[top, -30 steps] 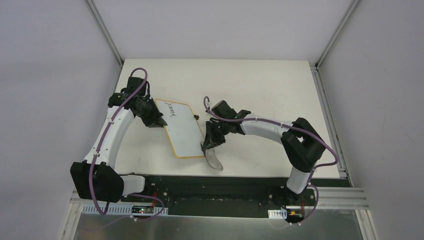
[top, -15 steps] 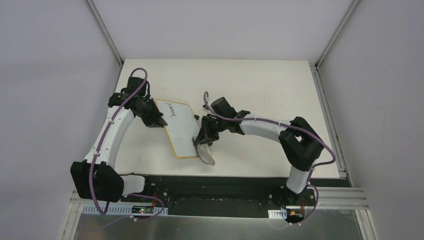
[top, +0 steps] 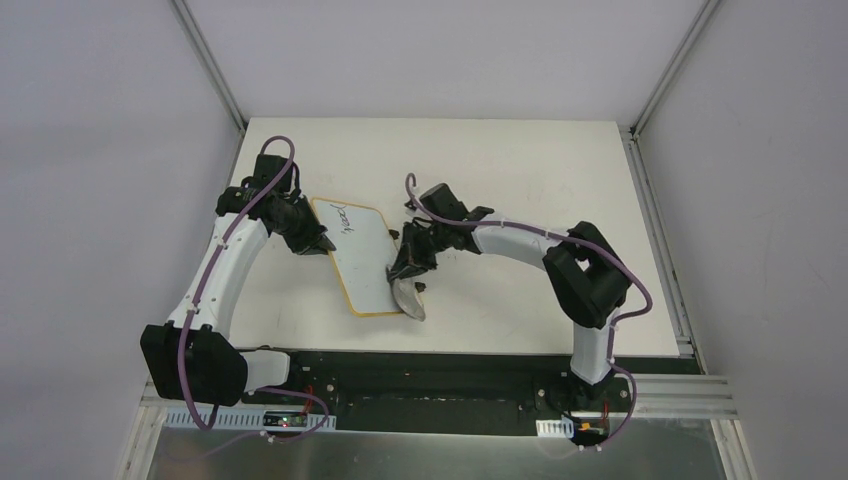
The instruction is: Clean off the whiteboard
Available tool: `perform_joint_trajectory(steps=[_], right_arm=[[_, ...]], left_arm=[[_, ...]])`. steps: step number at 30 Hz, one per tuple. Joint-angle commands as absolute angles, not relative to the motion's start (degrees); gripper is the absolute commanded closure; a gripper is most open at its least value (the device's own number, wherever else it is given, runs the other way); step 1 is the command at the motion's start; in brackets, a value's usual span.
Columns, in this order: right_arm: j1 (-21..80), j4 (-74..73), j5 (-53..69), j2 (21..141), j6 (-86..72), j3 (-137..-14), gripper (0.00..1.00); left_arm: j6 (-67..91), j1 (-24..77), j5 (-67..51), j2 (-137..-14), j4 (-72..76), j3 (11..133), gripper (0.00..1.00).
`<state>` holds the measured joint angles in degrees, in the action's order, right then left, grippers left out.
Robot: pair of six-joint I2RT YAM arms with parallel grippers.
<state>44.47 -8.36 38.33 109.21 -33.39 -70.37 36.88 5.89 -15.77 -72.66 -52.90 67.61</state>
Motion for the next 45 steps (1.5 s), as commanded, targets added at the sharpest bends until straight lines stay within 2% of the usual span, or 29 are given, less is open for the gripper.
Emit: perform_joint_trajectory(steps=[1,4,9,17,22,27,33,40,45], right_arm=[[50.43,-8.56,41.09,108.89,-34.84,-80.74,1.00],[51.29,-1.64,43.45,107.83,-40.21,-79.70,1.00],[46.90,12.06,47.26,108.95,-47.88,-67.12,1.00],[39.45,13.25,45.65,113.36,-44.16,-57.13,1.00],[40.65,11.75,45.45,113.79,-44.47,-59.76,1.00],[46.56,4.09,44.55,110.78,-43.31,-70.66,1.00],[51.07,9.28,47.00,109.90,-48.91,-77.18,1.00],[43.67,14.81,46.85,113.67,-51.47,-67.39,1.00],[38.49,8.48,44.09,119.88,-45.23,-68.36,1.00]], left_arm=[[38.84,7.64,-19.03,-75.75,-53.30,64.61,1.00],[38.84,7.59,-19.08,-75.95,-53.26,64.76,1.00],[38.87,7.60,-18.97,-76.03,-53.32,64.95,1.00],[38.85,7.61,-19.07,-75.71,-53.07,64.08,1.00],[38.94,7.69,-19.15,-75.77,-52.65,63.72,1.00],[38.87,7.64,-18.97,-75.77,-52.82,64.15,1.00],[39.11,7.60,-19.11,-76.16,-52.88,64.43,1.00],[39.00,7.61,-18.95,-76.18,-53.00,64.40,1.00],[38.75,7.66,-19.13,-75.76,-52.86,63.91,1.00]])
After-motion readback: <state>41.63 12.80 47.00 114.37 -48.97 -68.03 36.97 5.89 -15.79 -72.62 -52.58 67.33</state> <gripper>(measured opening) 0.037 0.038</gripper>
